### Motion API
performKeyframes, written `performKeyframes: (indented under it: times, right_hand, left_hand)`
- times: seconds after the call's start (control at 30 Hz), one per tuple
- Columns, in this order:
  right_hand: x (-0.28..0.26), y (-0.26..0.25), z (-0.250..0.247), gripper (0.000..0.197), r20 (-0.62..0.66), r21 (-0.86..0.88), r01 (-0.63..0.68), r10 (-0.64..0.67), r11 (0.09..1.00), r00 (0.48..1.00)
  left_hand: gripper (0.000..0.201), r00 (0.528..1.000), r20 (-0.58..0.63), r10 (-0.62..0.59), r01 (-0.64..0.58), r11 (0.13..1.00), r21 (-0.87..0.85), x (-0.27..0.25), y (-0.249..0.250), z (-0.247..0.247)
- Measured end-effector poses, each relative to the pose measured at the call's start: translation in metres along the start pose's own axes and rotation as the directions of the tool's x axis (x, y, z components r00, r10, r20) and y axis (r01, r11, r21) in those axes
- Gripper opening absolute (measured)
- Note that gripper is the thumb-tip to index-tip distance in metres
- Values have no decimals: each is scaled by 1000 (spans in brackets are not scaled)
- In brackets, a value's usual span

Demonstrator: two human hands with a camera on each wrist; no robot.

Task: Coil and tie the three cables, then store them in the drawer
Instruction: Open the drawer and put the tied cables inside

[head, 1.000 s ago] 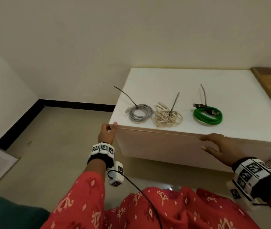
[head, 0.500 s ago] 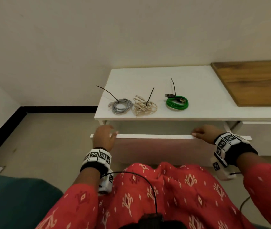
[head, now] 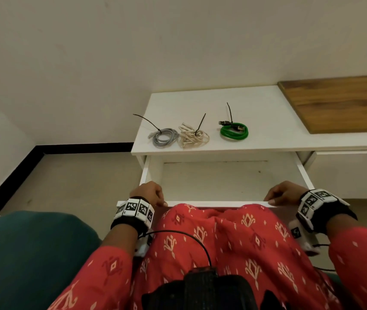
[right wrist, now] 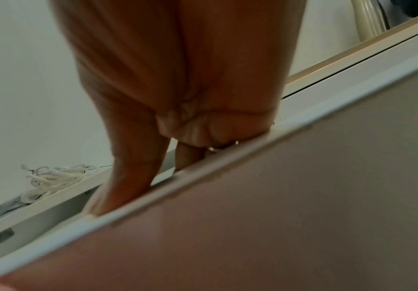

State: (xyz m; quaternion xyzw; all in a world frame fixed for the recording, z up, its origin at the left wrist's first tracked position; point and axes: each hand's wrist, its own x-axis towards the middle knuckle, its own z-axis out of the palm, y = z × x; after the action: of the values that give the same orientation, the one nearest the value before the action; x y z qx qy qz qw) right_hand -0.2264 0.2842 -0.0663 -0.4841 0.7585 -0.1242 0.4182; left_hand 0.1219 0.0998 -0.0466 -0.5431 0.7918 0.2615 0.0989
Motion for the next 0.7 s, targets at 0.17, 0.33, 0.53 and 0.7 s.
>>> performKeyframes:
  times: [0.17,0.33,0.53,0.7]
  right_hand:
    - [0,2,3,18,-16,22,-14,15,1000,1000]
    - [6,-2,-5,23,22,63,-84,83,994,996]
    - [33,-53,-52,11,-175,166,-81,110,983,978]
    - [79,-94,-96,8,-442,185,-24,105,982,891]
  left_hand:
    - [21,1000,-10,-13,13,999,32,-4,8,2]
    - [20,989,146,3,-16,997,82,9,14,-11]
    - [17,977,-188,99,-124,984,-126,46,51,-55]
    - [31,901,-432,22,-198,910,-365,94,87,-83]
